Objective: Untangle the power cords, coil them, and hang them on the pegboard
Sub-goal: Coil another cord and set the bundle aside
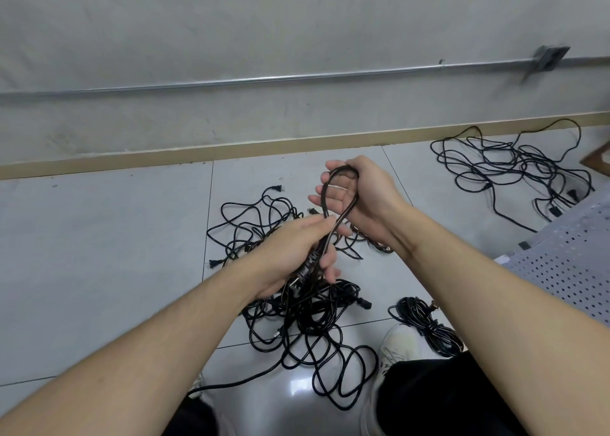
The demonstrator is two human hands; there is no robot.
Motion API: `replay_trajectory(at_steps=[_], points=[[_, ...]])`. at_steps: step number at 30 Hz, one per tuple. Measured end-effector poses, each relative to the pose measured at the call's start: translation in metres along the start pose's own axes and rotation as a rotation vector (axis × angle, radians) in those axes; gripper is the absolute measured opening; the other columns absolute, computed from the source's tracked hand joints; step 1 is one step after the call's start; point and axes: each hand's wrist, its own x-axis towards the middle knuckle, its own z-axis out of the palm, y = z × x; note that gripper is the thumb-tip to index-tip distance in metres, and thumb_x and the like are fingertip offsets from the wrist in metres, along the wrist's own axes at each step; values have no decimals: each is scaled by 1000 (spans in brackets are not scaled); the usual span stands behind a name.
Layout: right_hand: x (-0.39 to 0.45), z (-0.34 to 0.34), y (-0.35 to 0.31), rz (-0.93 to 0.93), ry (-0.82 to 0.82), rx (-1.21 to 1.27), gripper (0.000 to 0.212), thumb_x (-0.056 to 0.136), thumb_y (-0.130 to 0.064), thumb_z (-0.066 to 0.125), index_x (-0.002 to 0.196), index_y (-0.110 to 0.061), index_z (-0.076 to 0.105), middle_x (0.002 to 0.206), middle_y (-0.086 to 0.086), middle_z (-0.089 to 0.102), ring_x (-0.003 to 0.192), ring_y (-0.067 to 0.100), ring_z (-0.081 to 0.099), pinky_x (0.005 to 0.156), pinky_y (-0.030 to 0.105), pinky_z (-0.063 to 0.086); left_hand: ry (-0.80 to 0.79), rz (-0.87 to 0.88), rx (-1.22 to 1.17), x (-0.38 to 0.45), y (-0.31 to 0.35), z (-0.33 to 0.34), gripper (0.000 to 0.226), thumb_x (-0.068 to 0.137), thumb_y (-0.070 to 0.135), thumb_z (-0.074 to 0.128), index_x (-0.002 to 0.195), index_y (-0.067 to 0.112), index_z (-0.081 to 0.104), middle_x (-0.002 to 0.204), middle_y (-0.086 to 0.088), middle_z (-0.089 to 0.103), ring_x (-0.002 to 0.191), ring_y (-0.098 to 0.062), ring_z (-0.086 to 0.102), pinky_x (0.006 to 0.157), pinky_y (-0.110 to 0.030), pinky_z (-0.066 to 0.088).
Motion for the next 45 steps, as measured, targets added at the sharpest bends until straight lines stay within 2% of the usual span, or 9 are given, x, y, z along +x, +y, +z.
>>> replay_trajectory(at_steps=[4, 10, 16, 18, 21, 27, 30, 38, 45], points=[[3, 3, -1, -39, 60, 3, 40, 109, -35, 33, 77, -17, 49, 59, 1, 48, 48, 17, 46, 47, 23, 46, -12, -69, -69, -1, 4, 2, 37, 110, 36, 41, 121, 9, 65, 62, 3, 36, 47, -10, 30, 46, -23, 44], [0, 3, -2, -79, 135, -30, 48, 109, -39, 28, 63, -24, 24, 52, -5, 20, 42, 12, 16, 35, 20, 16, -104, -119, -71, -2, 5, -1, 27, 110, 28, 44, 114, 12, 65, 66, 4, 41, 52, -7, 29, 44, -17, 22], [1, 0, -2, -107, 175, -125, 49, 109, -47, 30, 68, -22, 36, 57, 0, 47, 41, 13, 35, 40, 18, 36, -70, -43, 5, -2, 0, -4, 27, 110, 24, 44, 125, 28, 65, 60, 7, 33, 46, -7, 28, 44, -18, 33], [1, -6, 0, -81, 62, -126, 55, 106, -61, 27, 86, -17, 54, 81, 6, 72, 61, 18, 62, 66, 34, 61, 47, -14, -52, 2, -4, -6, 28, 110, 23, 45, 131, 28, 62, 59, 9, 31, 44, -4, 26, 41, -16, 29], [5, -20, 13, 72, -181, -184, 72, 102, -69, 14, 124, -17, 59, 114, 12, 75, 110, 29, 69, 105, 53, 49, 178, 47, -258, 8, -3, -13, 32, 108, 23, 48, 138, 26, 59, 62, 8, 33, 45, -3, 25, 38, -13, 22], [-12, -18, 42, 103, -620, -1082, 29, 100, -8, 46, 118, -24, 61, 115, -3, 68, 104, 3, 59, 95, 27, 43, 311, 222, -575, 15, 14, -17, 38, 109, 19, 46, 129, 48, 60, 65, 6, 38, 48, -4, 26, 41, -14, 23], [-16, -14, 49, 34, -679, -1173, 17, 97, -17, 57, 112, -10, 63, 118, 9, 68, 110, 17, 58, 108, 35, 42, 330, 274, -653, 16, 16, -22, 38, 109, 18, 44, 128, 46, 61, 66, 6, 37, 51, -6, 28, 44, -16, 28], [-18, -5, 46, 128, -698, -1041, 33, 106, -39, 50, 85, -14, 45, 61, -3, 44, 52, 15, 51, 66, 37, 51, 621, 244, -812, 14, 24, -60, 24, 110, 38, 40, 96, 22, 52, 63, 5, 31, 47, -10, 26, 40, -22, 27], [-15, -17, 27, 21, -591, -1132, 38, 97, -42, 64, 68, -22, 52, 60, 2, 48, 52, 16, 41, 55, 23, 40, 987, 214, -259, 5, 26, -80, 27, 106, 20, 32, 94, 27, 55, 74, 4, 35, 49, -10, 31, 47, -22, 34]])
